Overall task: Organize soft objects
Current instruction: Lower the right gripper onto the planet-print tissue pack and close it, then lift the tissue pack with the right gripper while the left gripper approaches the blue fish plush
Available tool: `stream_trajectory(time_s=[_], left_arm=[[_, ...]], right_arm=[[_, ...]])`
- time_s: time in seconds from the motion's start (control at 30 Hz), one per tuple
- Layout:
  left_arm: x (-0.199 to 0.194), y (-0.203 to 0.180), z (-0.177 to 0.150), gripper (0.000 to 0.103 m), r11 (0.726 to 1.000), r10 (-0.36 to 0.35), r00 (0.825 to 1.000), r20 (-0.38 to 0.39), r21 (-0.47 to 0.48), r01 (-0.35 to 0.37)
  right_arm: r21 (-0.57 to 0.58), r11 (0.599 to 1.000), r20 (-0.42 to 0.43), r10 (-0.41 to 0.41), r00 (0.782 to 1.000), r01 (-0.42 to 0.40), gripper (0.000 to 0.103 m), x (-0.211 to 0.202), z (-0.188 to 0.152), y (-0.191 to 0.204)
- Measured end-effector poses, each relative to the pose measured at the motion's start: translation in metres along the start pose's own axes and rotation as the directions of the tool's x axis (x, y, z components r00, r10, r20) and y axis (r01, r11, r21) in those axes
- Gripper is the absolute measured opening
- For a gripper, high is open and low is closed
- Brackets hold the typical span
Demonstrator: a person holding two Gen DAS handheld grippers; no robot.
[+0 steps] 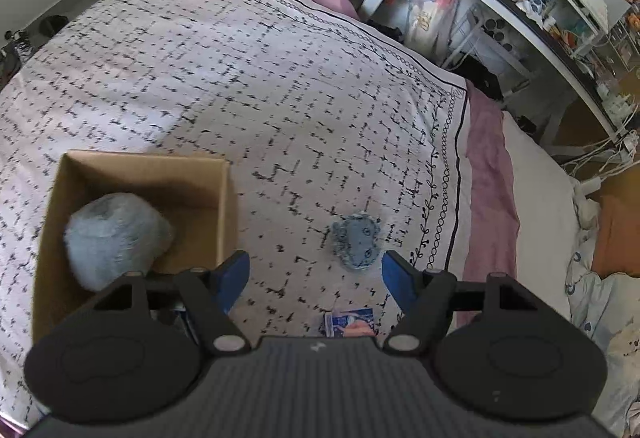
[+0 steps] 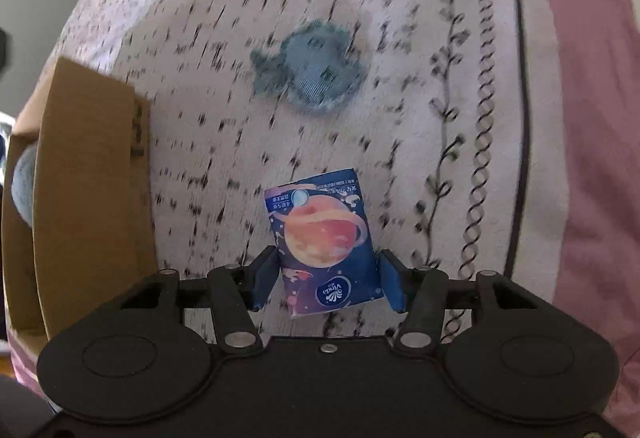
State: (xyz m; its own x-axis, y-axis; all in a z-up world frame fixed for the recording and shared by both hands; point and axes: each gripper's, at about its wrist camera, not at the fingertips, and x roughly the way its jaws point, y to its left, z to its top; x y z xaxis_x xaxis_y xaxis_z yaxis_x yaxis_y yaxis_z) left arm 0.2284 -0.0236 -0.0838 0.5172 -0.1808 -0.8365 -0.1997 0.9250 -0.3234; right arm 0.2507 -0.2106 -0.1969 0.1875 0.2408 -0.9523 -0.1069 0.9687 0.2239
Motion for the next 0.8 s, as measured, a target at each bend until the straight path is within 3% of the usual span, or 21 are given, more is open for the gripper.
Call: stream_trajectory(time_s=[0.23,0.6,0.8], left_arm=[[0.029,-0.019,0.008,0.072,0.999,-0.011,0.999,-0.041,0.035,0.012],[0.077,-0.039,0.014,0.072,0.998,-0.025,0.993,-0.114,0.057,0.032],[0.118,-0.044,0.015,0.072,0.999,-0.030,0.985,-0.168,0.017,0.033]], right_arm=[[0.105,0.994,0.040,0.034,0.999,-0.038,0.052,-0.010,0.013,-0.033],[0.174,0.985,0.102,-0.012,0.995,-0.006,0.053,-0.015,0.031,-0.072],[0.237,0.971,0.092,-0.022,0.996,-0.001,0.054,-0.009,0.028,-0.088]])
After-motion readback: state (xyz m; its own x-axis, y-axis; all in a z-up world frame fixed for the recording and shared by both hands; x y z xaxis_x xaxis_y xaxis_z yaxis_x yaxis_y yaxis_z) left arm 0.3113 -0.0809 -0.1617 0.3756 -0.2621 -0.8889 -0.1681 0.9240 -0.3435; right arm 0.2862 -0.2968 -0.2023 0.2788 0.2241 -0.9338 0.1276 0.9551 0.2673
